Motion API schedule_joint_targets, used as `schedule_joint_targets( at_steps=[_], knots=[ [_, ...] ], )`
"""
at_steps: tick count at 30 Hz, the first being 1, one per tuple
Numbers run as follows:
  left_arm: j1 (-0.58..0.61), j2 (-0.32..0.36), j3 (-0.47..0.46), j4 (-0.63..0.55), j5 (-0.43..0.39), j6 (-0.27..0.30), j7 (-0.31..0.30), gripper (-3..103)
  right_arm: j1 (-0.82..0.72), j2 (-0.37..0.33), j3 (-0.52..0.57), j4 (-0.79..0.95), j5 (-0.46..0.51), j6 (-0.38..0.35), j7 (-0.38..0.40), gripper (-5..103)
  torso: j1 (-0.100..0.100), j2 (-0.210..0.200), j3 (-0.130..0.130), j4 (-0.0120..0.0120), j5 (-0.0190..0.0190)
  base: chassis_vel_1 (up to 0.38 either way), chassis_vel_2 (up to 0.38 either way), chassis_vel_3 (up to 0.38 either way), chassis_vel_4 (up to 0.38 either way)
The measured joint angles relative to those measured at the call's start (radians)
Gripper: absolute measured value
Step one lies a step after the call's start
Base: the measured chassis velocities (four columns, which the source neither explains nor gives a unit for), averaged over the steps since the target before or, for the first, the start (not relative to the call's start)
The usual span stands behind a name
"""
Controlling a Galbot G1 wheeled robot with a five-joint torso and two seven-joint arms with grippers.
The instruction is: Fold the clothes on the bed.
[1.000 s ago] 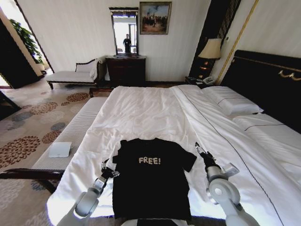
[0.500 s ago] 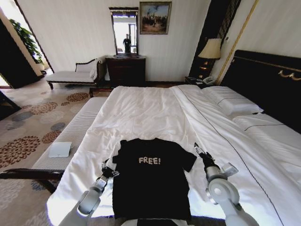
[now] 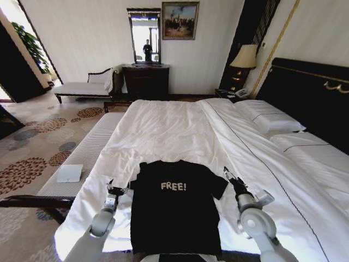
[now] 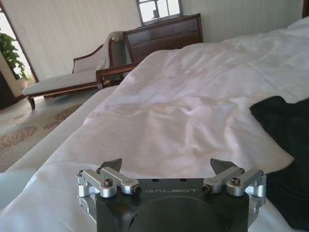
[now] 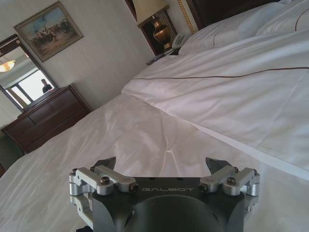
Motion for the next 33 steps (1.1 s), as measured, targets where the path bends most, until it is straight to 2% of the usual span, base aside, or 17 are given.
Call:
schedule_joint_targets(
  at_steps=[3, 5, 6, 7, 8, 10, 12, 13, 16, 17, 18, 20, 24, 33],
  knots=[
    [0.013, 0.009, -0.016, -0.026, -0.072, 0.010, 0.005, 100, -0.002, 0.001, 0.000, 0.002, 0.000, 0.000, 0.000, 100, 0.000, 0.000, 0.000, 0.0001, -0.0005, 0.000, 0.000, 0.000, 0.000],
    [0.042, 0.023, -0.020, -0.079, -0.140, 0.021, 0.038, 100, -0.002, 0.001, 0.000, 0.003, 0.000, 0.000, 0.000, 100, 0.000, 0.000, 0.000, 0.0004, -0.0002, 0.000, 0.000, 0.000, 0.000],
    [0.068, 0.034, -0.019, -0.135, -0.180, 0.024, 0.082, 100, -0.002, 0.002, 0.000, 0.003, 0.000, 0.000, 0.000, 100, 0.000, 0.000, 0.000, 0.0006, -0.0004, 0.000, 0.000, 0.000, 0.000],
    [0.087, 0.044, -0.012, -0.176, -0.186, 0.021, 0.115, 100, -0.001, 0.003, 0.000, 0.003, 0.000, 0.000, 0.000, 100, 0.000, 0.000, 0.000, 0.0002, 0.0000, 0.000, 0.000, 0.000, 0.000],
    [0.087, 0.044, -0.012, -0.176, -0.186, 0.021, 0.115, 100, -0.001, 0.003, 0.000, 0.003, 0.000, 0.000, 0.000, 100, 0.000, 0.000, 0.000, 0.0002, 0.0000, 0.000, 0.000, 0.000, 0.000],
    [0.123, 0.064, 0.018, -0.237, -0.131, 0.002, 0.173, 100, 0.000, 0.009, -0.003, 0.003, 0.000, 0.000, 0.000, 100, 0.000, 0.000, 0.000, 0.0003, 0.0001, 0.000, 0.000, 0.000, 0.000],
    [0.135, 0.081, 0.064, -0.246, -0.022, -0.027, 0.203, 100, 0.001, 0.015, -0.006, 0.002, -0.001, 0.000, 0.000, 100, 0.000, 0.000, 0.000, 0.0002, 0.0002, 0.000, 0.000, 0.000, 0.000],
    [0.135, 0.081, 0.064, -0.246, -0.022, -0.027, 0.203, 100, 0.001, 0.015, -0.006, 0.002, -0.001, 0.000, 0.000, 100, 0.000, 0.000, 0.000, 0.0002, 0.0002, 0.000, 0.000, 0.000, 0.000],
    [0.124, 0.096, 0.144, -0.169, 0.167, -0.087, 0.214, 100, 0.001, 0.019, -0.006, 0.001, -0.001, 0.000, 0.000, 100, 0.000, 0.000, 0.000, 0.0002, -0.0003, 0.000, 0.000, 0.000, 0.000],
    [0.118, 0.097, 0.160, -0.140, 0.208, -0.101, 0.213, 100, 0.000, 0.019, -0.005, 0.001, -0.001, 0.000, 0.000, 100, 0.000, 0.000, 0.000, 0.0000, -0.0003, 0.000, 0.000, 0.000, 0.000],
    [0.118, 0.097, 0.160, -0.140, 0.208, -0.101, 0.213, 100, 0.000, 0.019, -0.005, 0.001, -0.001, 0.000, 0.000, 100, 0.000, 0.000, 0.000, 0.0000, -0.0003, 0.000, 0.000, 0.000, 0.000],
    [0.102, 0.096, 0.192, -0.066, 0.295, -0.132, 0.201, 100, -0.003, 0.018, 0.000, 0.001, 0.000, 0.000, 0.001, 100, 0.000, 0.000, 0.000, 0.0003, -0.0004, 0.000, 0.000, 0.000, 0.000],
    [0.072, 0.081, 0.208, -0.009, 0.320, -0.140, 0.170, 100, -0.006, 0.015, 0.005, -0.005, 0.001, 0.000, 0.002, 100, 0.000, 0.000, 0.000, 0.0003, -0.0003, 0.000, 0.000, 0.000, 0.000],
    [0.004, 0.067, 0.211, 0.021, 0.278, -0.148, 0.143, 100, 0.009, 0.020, -0.003, -0.024, 0.000, 0.001, 0.003, 100, 0.000, 0.000, 0.000, 0.0002, -0.0001, 0.000, 0.000, 0.000, 0.000]
  ],
)
